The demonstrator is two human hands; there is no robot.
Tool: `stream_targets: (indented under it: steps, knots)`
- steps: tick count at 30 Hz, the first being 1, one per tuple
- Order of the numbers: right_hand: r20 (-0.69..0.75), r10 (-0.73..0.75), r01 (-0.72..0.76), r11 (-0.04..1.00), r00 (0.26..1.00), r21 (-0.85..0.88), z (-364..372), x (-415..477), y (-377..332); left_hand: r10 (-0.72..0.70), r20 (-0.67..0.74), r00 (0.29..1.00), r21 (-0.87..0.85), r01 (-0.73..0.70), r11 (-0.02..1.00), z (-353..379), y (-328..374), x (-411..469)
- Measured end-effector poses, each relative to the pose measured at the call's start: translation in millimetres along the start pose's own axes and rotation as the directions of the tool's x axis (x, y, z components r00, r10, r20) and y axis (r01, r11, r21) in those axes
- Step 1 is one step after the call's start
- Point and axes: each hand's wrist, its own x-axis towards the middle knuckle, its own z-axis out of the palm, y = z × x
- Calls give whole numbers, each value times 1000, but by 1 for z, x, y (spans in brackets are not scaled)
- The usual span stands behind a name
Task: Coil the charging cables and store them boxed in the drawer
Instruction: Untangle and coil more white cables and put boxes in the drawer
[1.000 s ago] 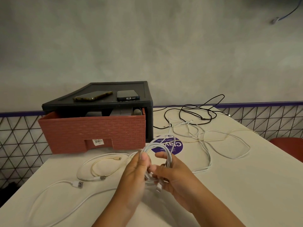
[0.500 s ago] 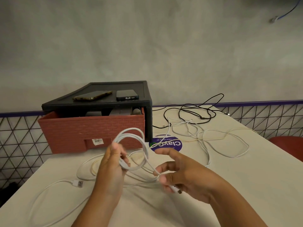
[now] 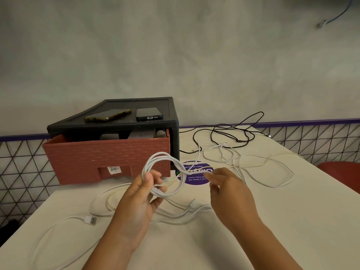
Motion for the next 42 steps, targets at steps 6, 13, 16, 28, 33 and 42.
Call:
stream_targets:
  steps: [6, 13, 16, 28, 33, 42]
  knots:
    - [-63, 202, -194, 973, 977, 124, -6, 1, -2, -21, -104, 994, -140, 6, 990, 8, -2, 1]
    - [99, 236, -255, 850, 967, 461, -1, 3, 0, -60, -86, 994, -247, 37, 968, 4, 2, 1]
    - [355, 204, -407, 535, 912, 740, 6, 0, -7, -97, -12, 995, -220, 92, 971, 9, 1, -2]
    - [392, 185, -417, 118, 901, 901, 23, -5, -17, -28, 75, 997, 400, -4, 917, 15, -18, -8]
    - [405, 164, -436, 347, 900, 830, 28, -4, -16, -136, 65, 989, 173, 123, 977, 22, -6, -14]
    - [185, 110, -176, 901, 977, 397, 36, -15, -24, -110, -161, 981, 68, 123, 990, 26, -1, -12]
